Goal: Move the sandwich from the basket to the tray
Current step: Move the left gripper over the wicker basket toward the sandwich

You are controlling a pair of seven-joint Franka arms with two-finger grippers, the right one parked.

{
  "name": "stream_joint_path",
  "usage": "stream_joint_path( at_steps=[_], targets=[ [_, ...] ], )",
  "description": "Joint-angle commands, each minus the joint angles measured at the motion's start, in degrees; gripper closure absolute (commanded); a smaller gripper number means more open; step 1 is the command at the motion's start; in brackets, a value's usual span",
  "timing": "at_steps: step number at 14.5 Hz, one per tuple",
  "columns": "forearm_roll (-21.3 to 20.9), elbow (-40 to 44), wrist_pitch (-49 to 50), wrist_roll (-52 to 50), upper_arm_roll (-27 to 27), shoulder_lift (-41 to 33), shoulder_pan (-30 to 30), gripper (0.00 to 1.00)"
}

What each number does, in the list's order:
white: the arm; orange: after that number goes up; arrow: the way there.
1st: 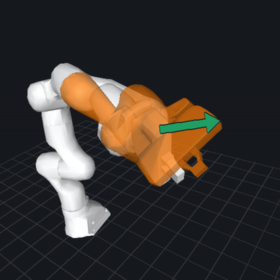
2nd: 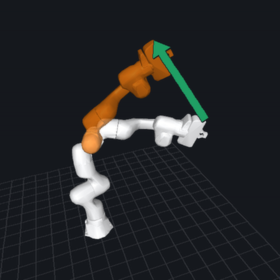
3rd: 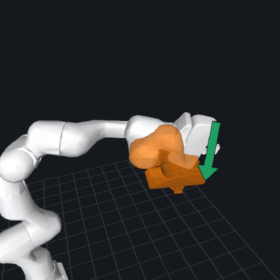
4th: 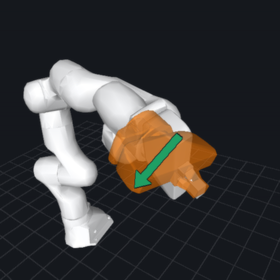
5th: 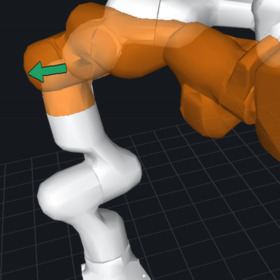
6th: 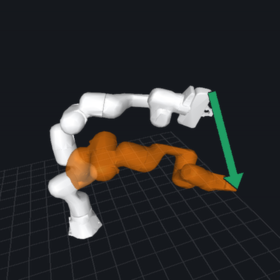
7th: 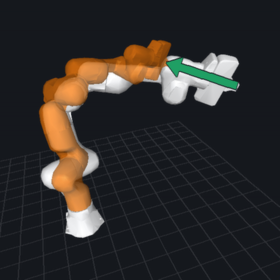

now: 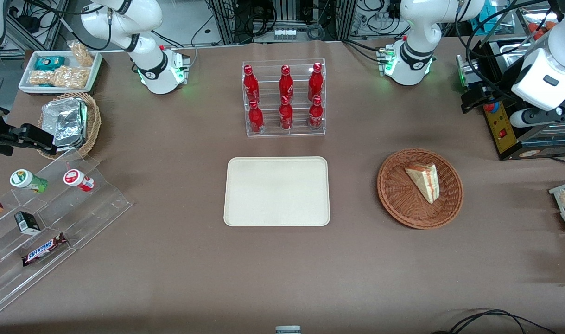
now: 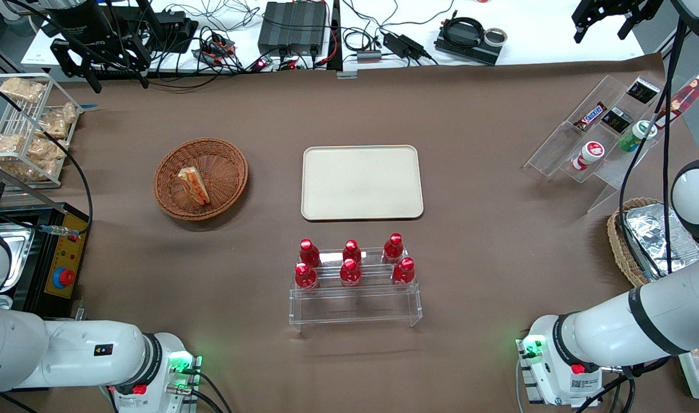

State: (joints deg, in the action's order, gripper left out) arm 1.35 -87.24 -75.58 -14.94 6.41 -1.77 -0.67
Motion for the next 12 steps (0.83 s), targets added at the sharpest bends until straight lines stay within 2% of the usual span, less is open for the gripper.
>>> stream_joint_path(
  at_steps=[1, 4, 7, 10, 12],
  targets=[
    [0.0, 0.7, 1.2, -0.5, -0.4, -0.1, -0.2, 0.0],
    [-0.3, 0.0, 0.8, -0.4, -0.6, 0.5, 0.1, 0.0],
    [-0.6, -9.4, -4.1, -0.6, -0.7, -0.1, 2.8, 0.0],
    [-0.6, -23.4, -19.5, -2.5, -1.7, 0.1, 4.4, 0.0],
    [-0.1, -31.6, -32.5, -8.5, -3.5, 0.2, 4.4, 0.0]
  ],
)
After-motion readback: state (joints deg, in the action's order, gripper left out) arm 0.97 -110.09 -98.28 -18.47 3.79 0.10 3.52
